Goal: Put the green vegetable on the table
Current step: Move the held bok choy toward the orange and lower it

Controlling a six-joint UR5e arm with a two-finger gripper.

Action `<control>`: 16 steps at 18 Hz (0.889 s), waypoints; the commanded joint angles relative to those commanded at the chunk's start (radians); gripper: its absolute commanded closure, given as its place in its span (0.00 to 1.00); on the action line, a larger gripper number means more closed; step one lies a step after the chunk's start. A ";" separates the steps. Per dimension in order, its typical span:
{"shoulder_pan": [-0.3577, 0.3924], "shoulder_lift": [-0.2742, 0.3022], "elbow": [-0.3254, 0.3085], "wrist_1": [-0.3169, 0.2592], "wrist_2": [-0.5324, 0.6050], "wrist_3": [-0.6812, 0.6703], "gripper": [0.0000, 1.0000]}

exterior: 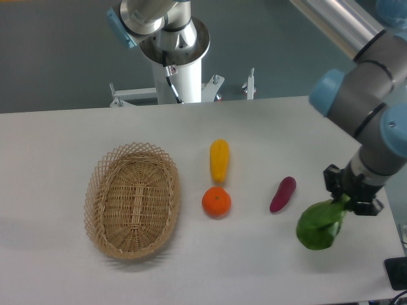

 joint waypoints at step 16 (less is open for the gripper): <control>-0.164 0.037 -0.186 0.118 -0.002 -0.107 0.46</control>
